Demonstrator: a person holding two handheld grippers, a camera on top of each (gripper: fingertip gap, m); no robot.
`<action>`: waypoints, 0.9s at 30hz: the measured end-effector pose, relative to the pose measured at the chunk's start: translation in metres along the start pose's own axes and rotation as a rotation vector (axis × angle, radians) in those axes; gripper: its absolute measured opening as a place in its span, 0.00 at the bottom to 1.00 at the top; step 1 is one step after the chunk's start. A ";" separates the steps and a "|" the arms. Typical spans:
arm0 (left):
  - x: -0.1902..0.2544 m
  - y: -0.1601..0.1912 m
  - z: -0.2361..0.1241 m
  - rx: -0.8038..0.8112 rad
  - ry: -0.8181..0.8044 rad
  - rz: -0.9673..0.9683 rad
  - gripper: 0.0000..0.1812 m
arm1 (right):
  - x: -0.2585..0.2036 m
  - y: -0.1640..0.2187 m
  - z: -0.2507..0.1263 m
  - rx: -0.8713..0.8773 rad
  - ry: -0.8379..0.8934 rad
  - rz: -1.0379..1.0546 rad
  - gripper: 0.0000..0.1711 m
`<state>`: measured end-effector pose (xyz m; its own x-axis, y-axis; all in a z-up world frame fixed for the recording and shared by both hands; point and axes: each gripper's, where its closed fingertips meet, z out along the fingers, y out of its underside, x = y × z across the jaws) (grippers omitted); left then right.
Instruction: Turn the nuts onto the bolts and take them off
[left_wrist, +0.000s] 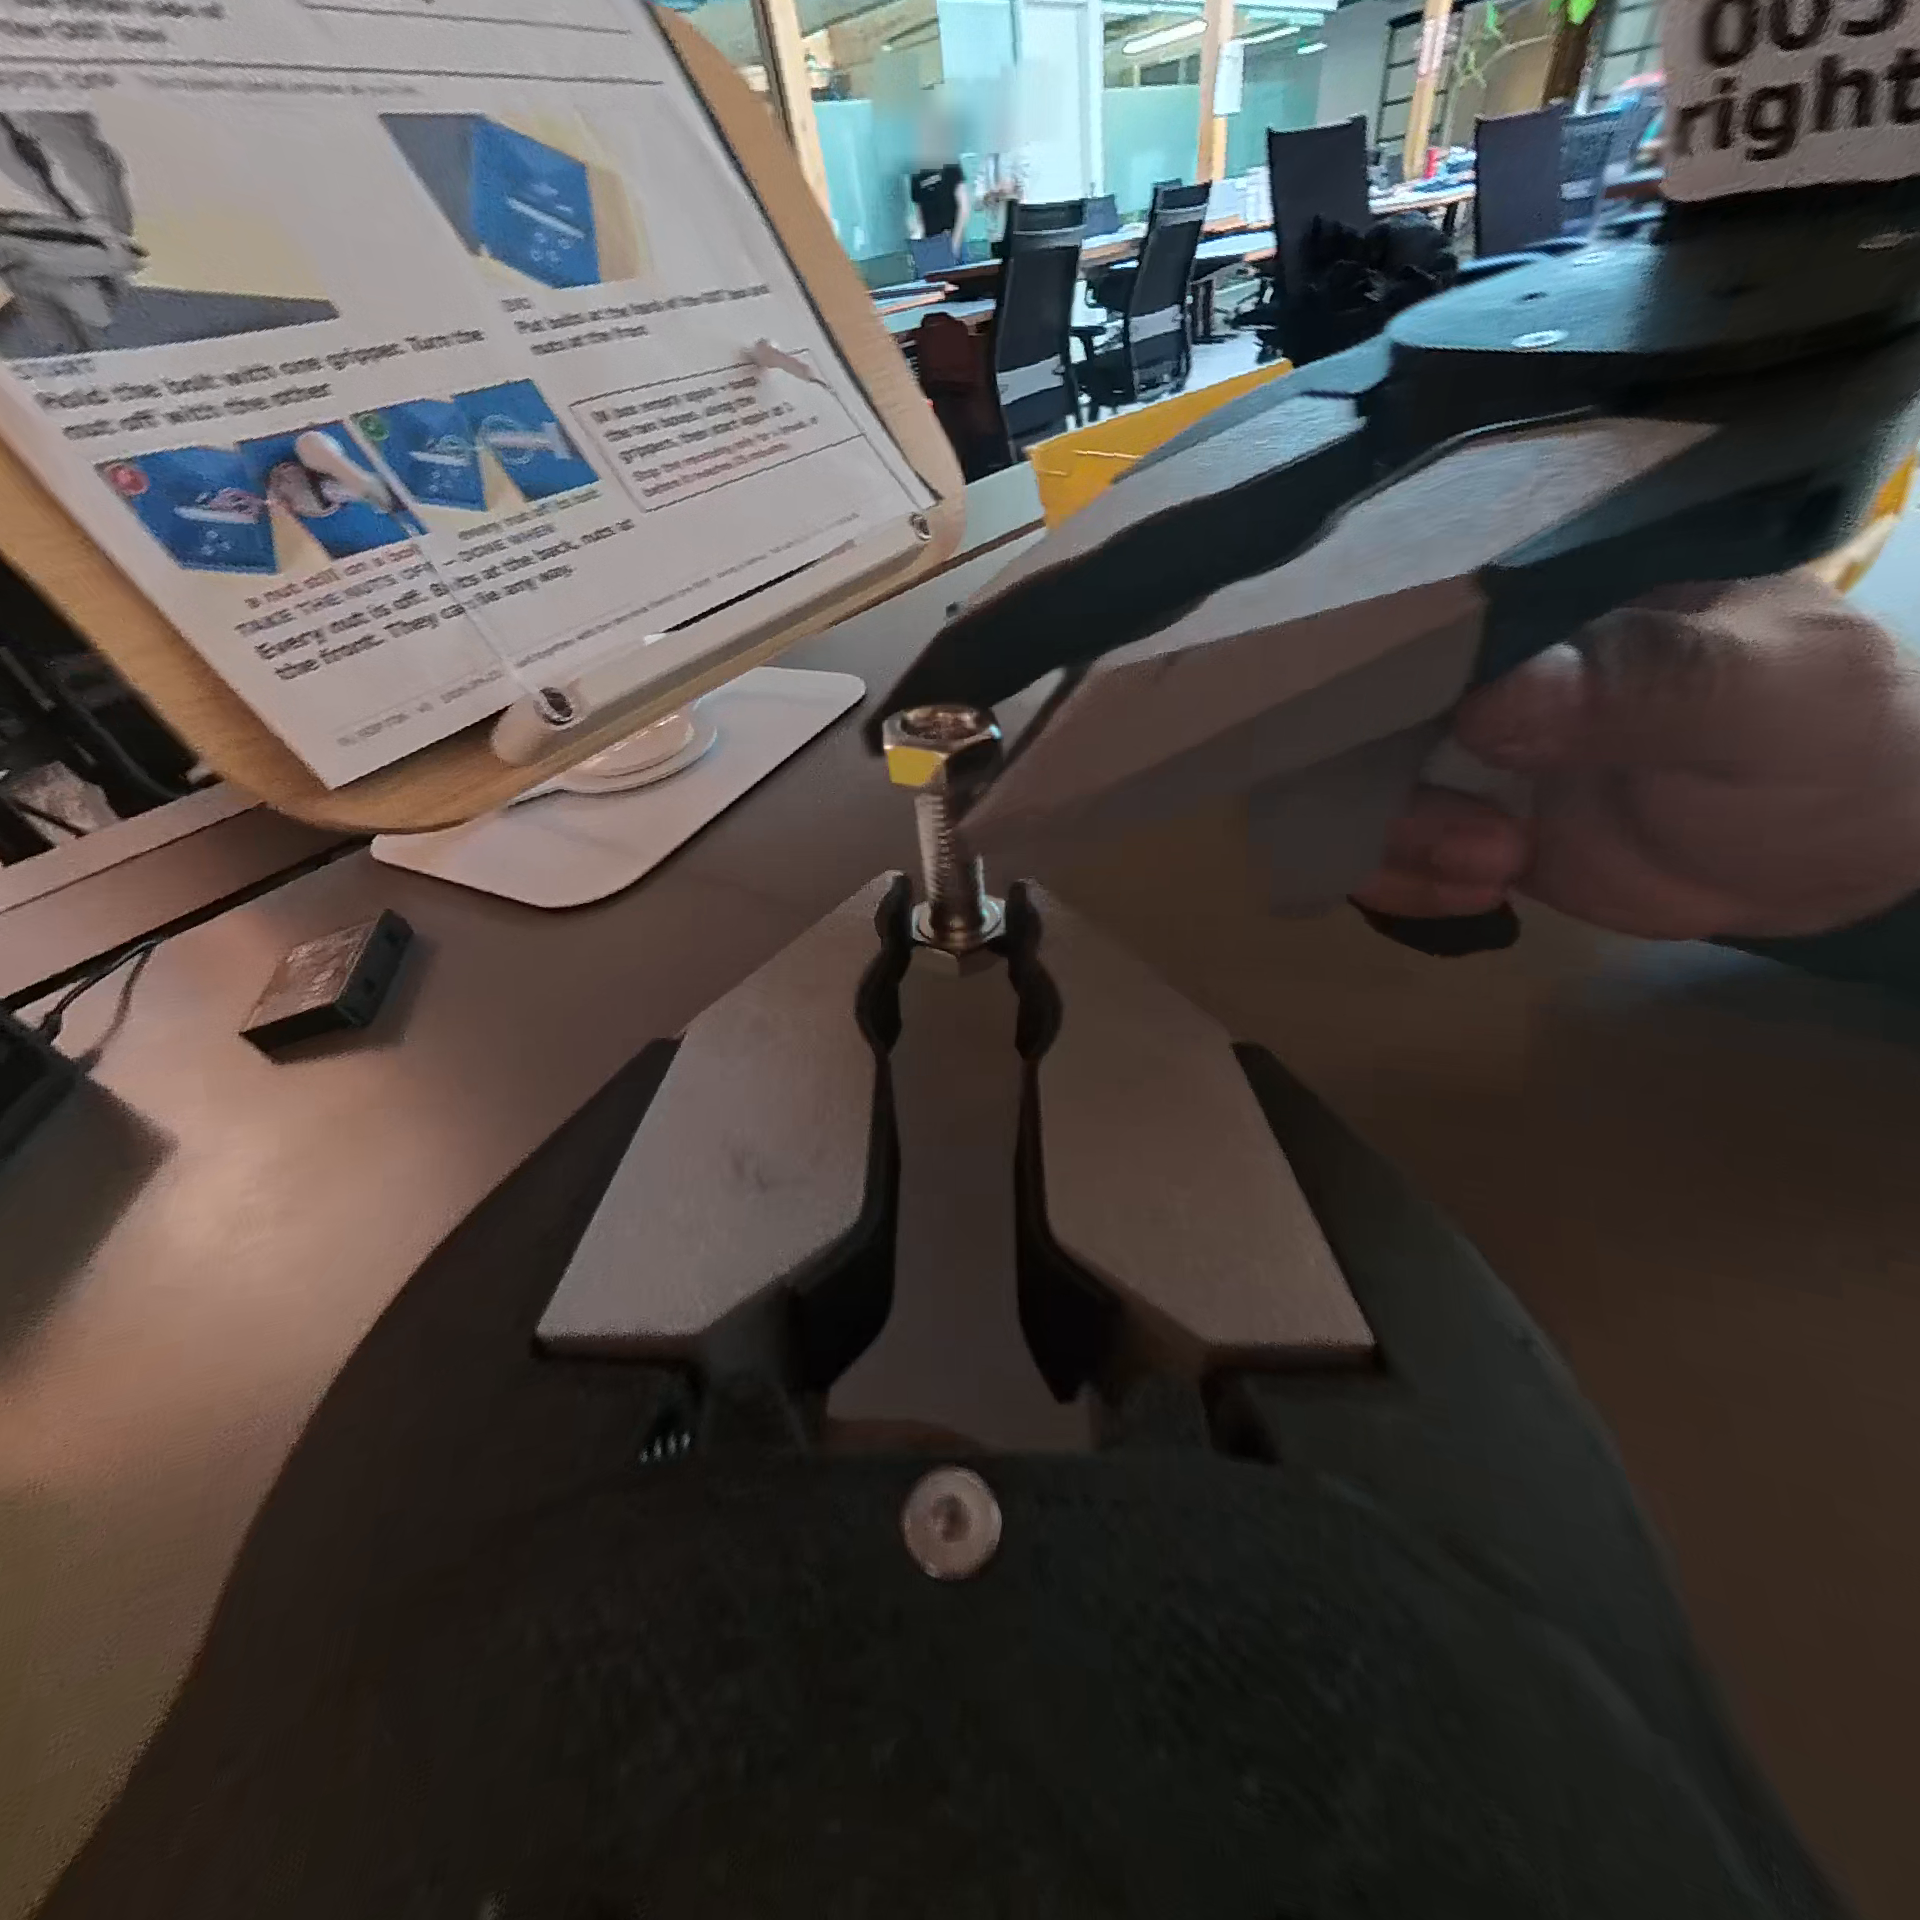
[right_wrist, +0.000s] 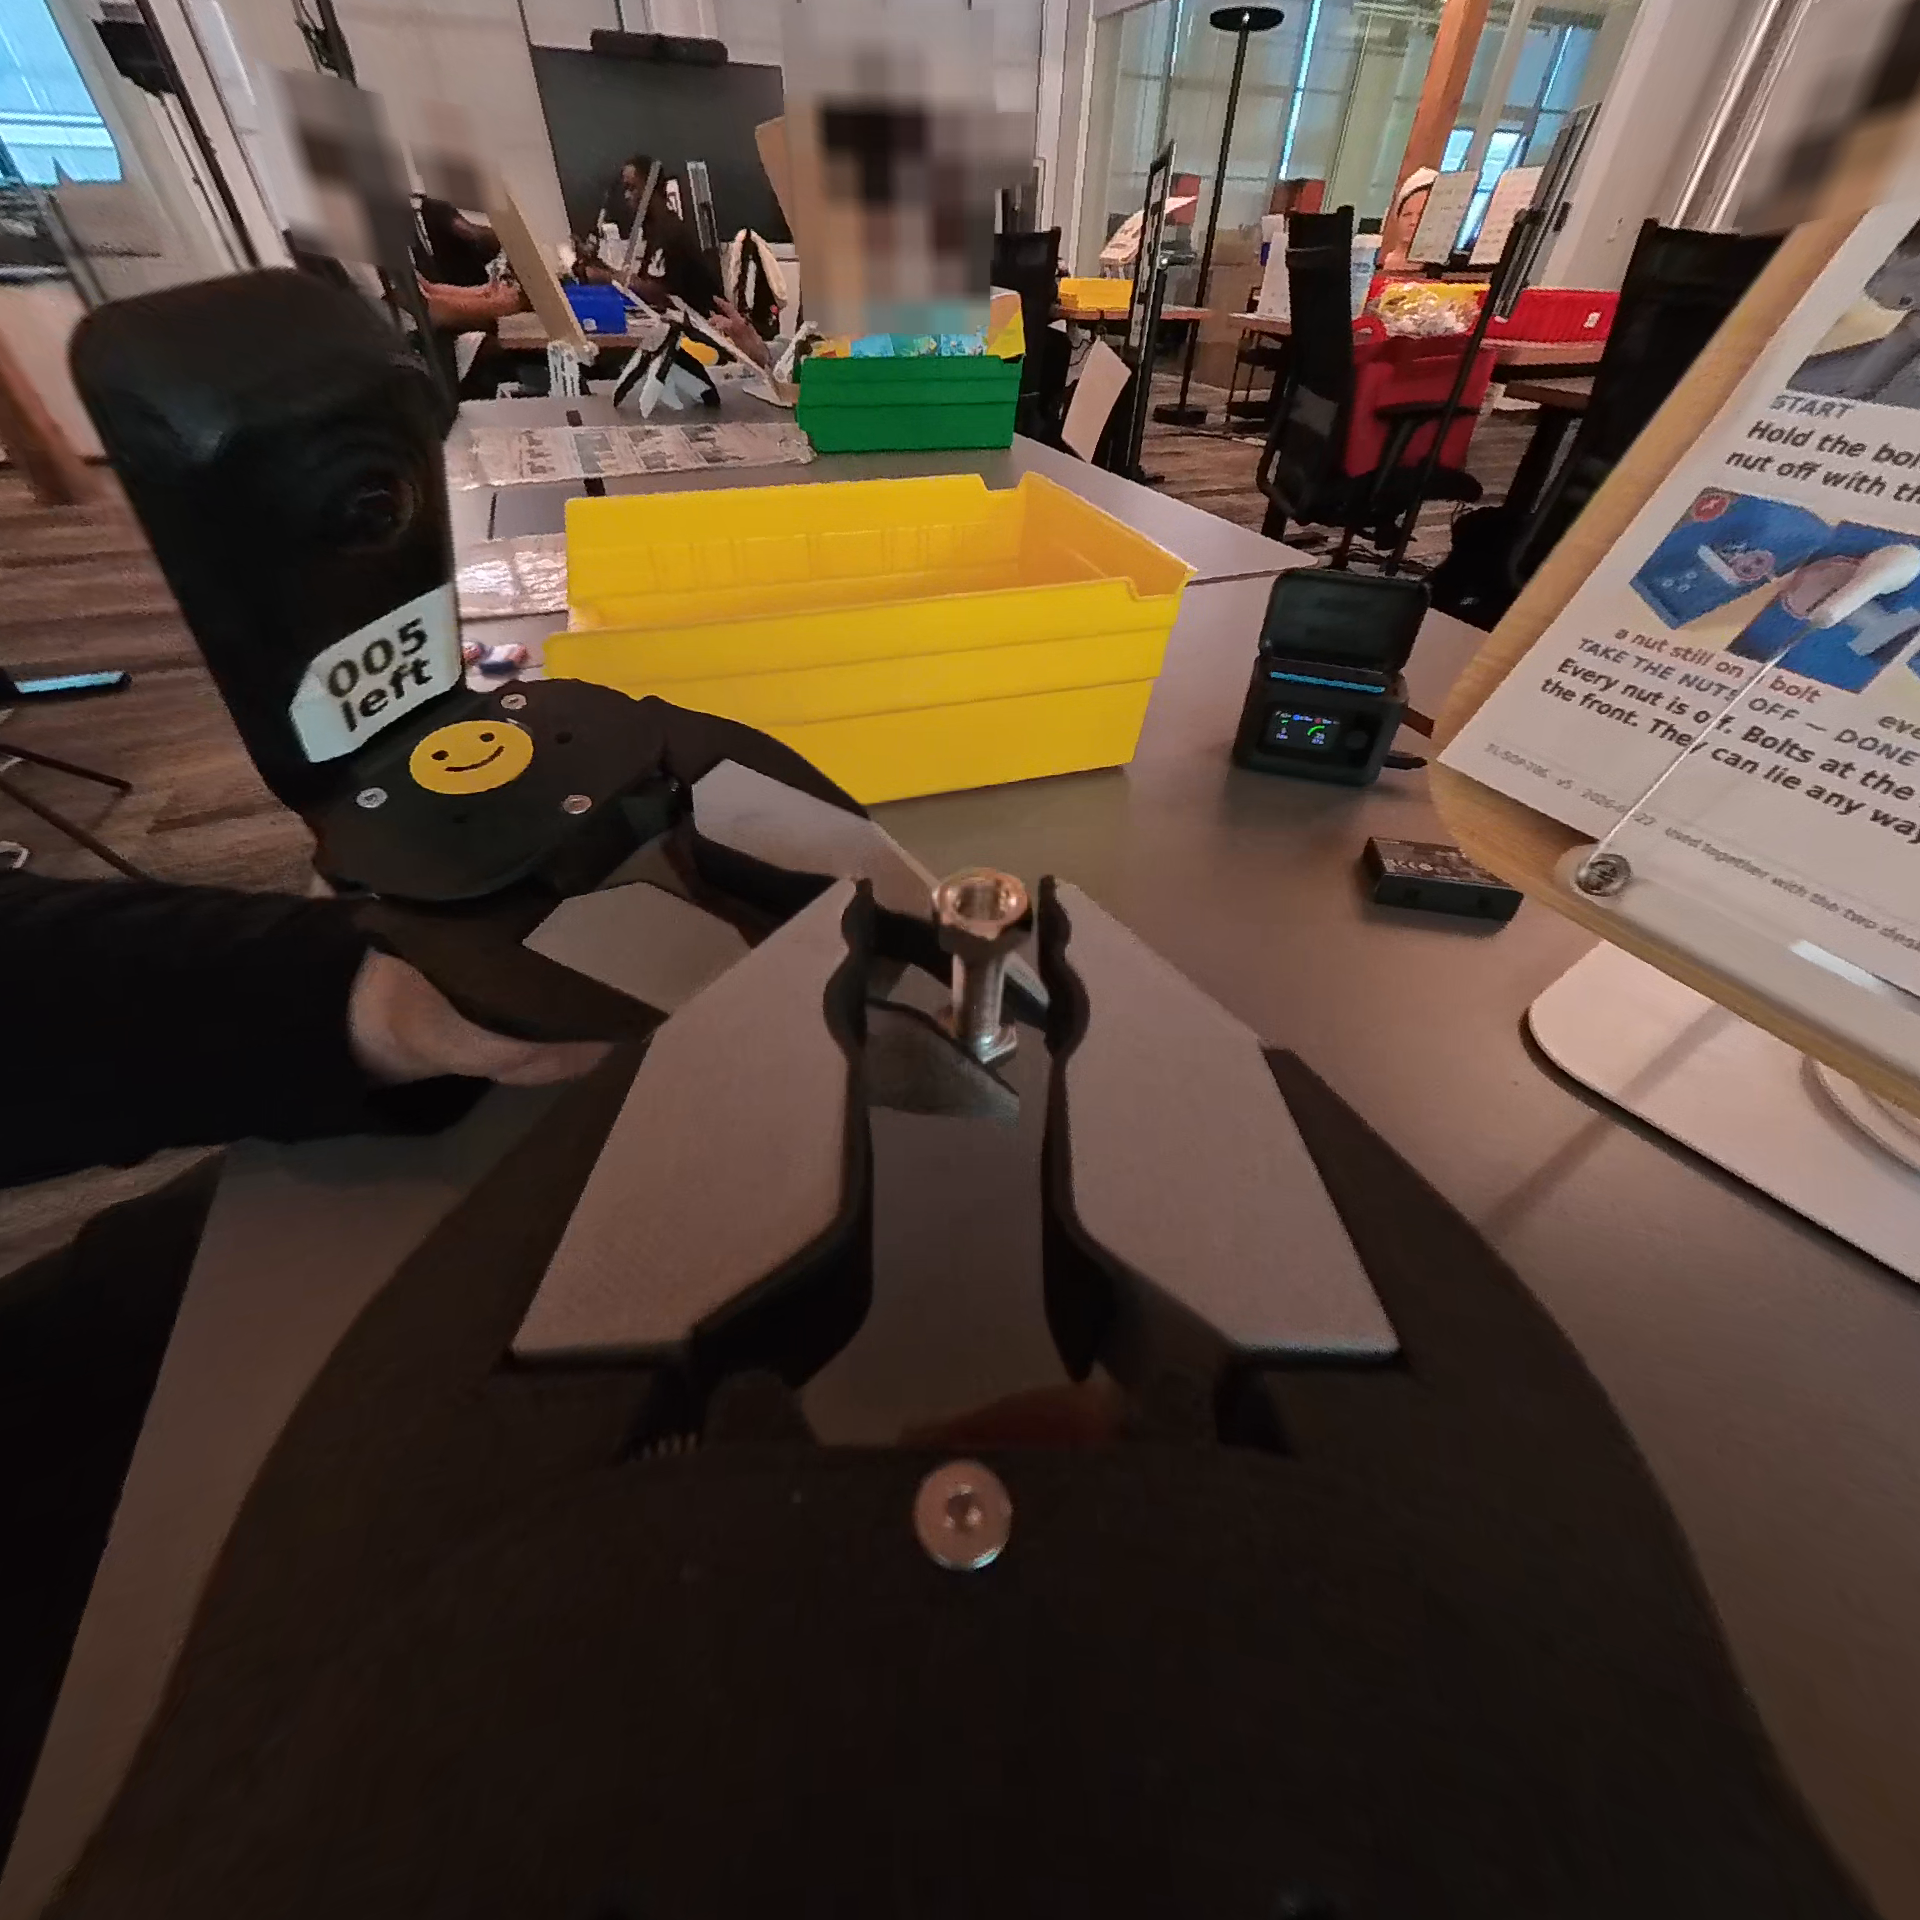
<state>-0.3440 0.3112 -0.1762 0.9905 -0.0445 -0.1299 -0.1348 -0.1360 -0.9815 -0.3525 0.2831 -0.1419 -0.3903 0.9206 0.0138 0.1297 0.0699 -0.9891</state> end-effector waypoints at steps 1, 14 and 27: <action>-0.005 0.001 -0.001 -0.002 -0.016 -0.015 0.09 | 0.001 -0.001 -0.002 0.005 0.003 0.005 0.16; -0.001 0.004 0.001 -0.030 -0.018 0.017 0.09 | -0.002 0.007 0.007 -0.031 0.021 -0.022 0.19; 0.019 0.003 0.004 -0.028 0.051 0.064 0.09 | 0.000 0.009 0.010 -0.037 0.033 -0.024 0.07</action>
<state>-0.3257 0.3139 -0.1816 0.9773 -0.1045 -0.1845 -0.1995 -0.1592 -0.9669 -0.3600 0.2795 -0.1519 -0.3631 0.9308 0.0429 0.1550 0.1057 -0.9822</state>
